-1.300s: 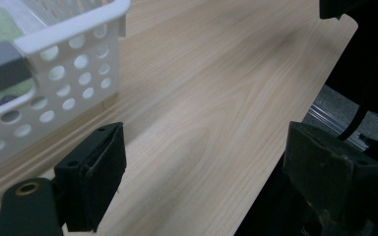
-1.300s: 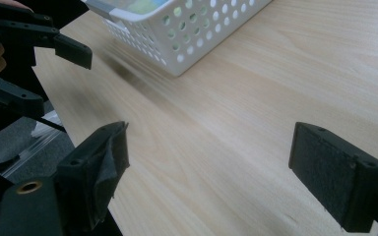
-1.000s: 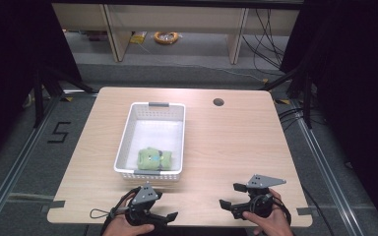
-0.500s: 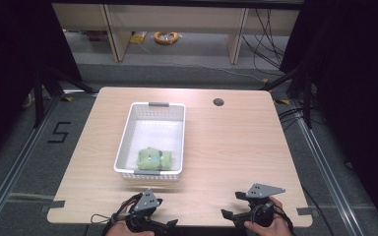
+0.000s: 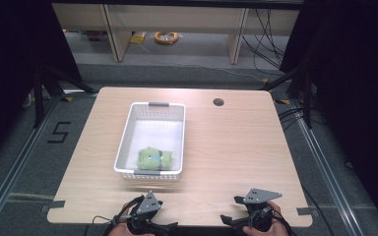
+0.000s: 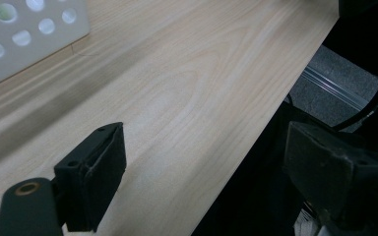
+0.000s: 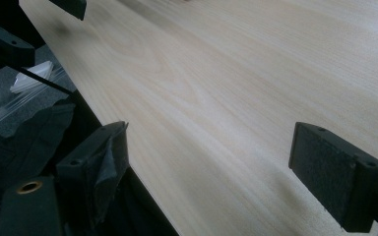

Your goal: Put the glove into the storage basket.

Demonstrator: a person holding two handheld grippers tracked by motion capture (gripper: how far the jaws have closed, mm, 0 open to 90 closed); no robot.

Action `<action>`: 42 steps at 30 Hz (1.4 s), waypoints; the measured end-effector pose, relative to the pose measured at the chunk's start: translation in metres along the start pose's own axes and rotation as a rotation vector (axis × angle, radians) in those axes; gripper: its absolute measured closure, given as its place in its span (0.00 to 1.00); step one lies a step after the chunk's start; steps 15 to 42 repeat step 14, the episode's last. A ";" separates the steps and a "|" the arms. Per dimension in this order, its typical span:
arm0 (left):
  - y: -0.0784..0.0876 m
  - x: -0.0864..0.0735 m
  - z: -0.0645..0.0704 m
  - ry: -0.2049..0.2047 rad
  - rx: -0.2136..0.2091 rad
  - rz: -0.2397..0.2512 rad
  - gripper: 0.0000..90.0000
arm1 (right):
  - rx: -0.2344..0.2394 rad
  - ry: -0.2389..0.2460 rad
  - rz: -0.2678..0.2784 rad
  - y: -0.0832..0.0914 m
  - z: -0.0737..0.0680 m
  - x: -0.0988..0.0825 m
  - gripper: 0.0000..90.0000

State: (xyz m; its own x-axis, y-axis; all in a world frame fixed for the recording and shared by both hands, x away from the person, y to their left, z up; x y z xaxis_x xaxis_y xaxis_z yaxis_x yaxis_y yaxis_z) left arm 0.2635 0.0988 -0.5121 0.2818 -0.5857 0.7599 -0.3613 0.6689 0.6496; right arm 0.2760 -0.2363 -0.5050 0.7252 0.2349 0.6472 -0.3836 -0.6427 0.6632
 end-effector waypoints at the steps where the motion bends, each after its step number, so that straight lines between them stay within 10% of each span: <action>1: 0.000 0.000 0.000 0.003 0.001 0.002 0.17 | 0.000 0.001 0.000 0.000 0.000 0.000 0.18; 42: 0.000 0.000 -0.001 0.018 0.007 0.004 0.17 | 0.006 -0.024 0.008 0.002 0.000 0.000 0.18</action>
Point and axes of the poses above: each handheld gripper's, and its own axes: y roughly backward along the jaws, x roughly out of its top, z roughly to its right, the point moved 1 cm from there along -y, roughly forward along the jaws, and after that the axes turned 15 degrees about -y, right-handed, at the moved point
